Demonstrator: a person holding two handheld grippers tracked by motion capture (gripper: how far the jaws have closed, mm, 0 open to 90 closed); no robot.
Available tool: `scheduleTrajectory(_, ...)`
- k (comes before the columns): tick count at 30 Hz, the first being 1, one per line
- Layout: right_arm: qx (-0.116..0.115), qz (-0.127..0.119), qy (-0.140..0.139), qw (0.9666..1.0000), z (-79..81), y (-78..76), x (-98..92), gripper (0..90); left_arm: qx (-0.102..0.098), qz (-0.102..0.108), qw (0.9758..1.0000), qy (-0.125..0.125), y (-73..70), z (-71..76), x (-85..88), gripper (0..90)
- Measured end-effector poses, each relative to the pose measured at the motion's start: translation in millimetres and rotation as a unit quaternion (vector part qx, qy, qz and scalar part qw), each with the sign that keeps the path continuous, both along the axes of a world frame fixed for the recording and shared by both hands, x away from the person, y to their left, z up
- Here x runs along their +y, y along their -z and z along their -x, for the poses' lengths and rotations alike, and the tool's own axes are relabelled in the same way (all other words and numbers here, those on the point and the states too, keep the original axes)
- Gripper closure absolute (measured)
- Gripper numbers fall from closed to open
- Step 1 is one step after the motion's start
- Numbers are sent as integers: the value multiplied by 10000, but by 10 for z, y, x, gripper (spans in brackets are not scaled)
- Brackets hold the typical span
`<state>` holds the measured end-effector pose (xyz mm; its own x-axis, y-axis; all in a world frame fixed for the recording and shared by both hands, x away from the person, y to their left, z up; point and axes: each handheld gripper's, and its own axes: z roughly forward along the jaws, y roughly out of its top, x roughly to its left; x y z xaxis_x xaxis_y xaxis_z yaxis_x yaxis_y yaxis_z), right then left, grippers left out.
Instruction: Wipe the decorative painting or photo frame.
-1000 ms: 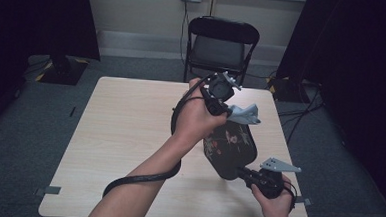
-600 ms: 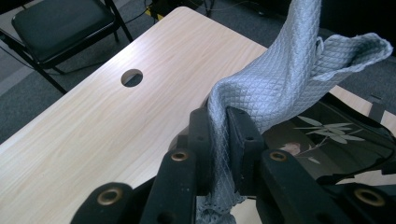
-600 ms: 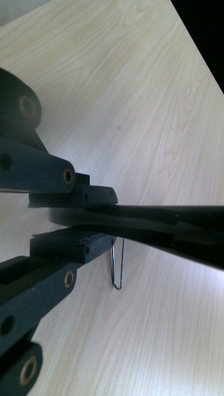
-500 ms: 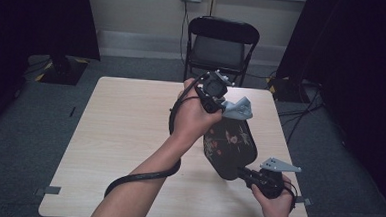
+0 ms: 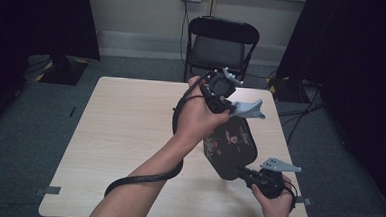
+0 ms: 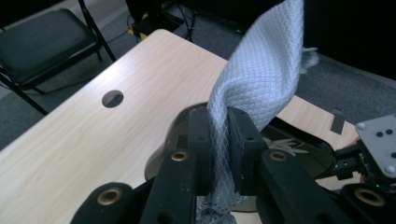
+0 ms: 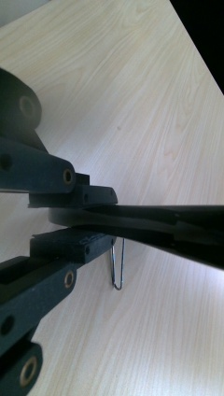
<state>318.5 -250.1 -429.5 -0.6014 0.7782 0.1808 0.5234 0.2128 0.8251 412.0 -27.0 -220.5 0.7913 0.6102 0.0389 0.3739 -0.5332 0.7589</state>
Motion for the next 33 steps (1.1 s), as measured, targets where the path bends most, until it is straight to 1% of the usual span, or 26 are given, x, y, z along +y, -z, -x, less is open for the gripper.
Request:
scheduleTrajectory(2,4,-4,-5,10000,-1,0,-1,796,-22,-49,10000,22,-33,7,-1,810)
scheduleTrajectory(4,5,-9,-11,10000,-3,1,-4,796,-47,-129,9999,-2,-31,4,-5,810)
scheduleTrajectory(7,5,-9,-18,10000,-5,1,-6,796,-102,-161,9997,-146,-1,-46,22,810)
scheduleTrajectory(10,13,-2,-17,10000,-2,1,-5,796,57,-249,9993,-257,93,-125,58,811)
scheduleTrajectory(13,8,0,-23,10000,-4,1,-6,796,157,-256,9989,-373,196,-174,93,811)
scheduleTrajectory(16,12,0,-26,10000,-5,1,-8,796,225,-326,9984,-400,284,-222,129,811)
scheduleTrajectory(18,12,6,-27,10000,-4,-1,-6,795,282,-317,9980,-458,335,-248,147,811)
scheduleTrajectory(22,4,11,-30,10000,-6,-1,-6,796,287,-362,9977,-502,406,-300,171,811)
scheduleTrajectory(24,11,14,-27,10000,-5,-1,-7,796,331,-379,9973,-544,448,-323,180,811)
scheduleTrajectory(25,13,12,-25,10000,-5,-1,-9,796,331,-353,9972,-575,467,-329,178,811)
scheduleTrajectory(26,9,17,-22,10000,-6,-1,-11,796,348,-428,9969,-557,493,-345,187,811)
scheduleTrajectory(28,5,21,-16,10000,-7,-2,-16,795,370,-435,9966,-588,540,-359,192,811)
scheduleTrajectory(29,2,18,-15,10000,-7,-1,-18,795,389,-486,9964,-584,575,-372,196,811)
scheduleTrajectory(33,9,16,-10,10000,-7,0,-21,795,422,-553,9956,-632,682,-396,213,812)
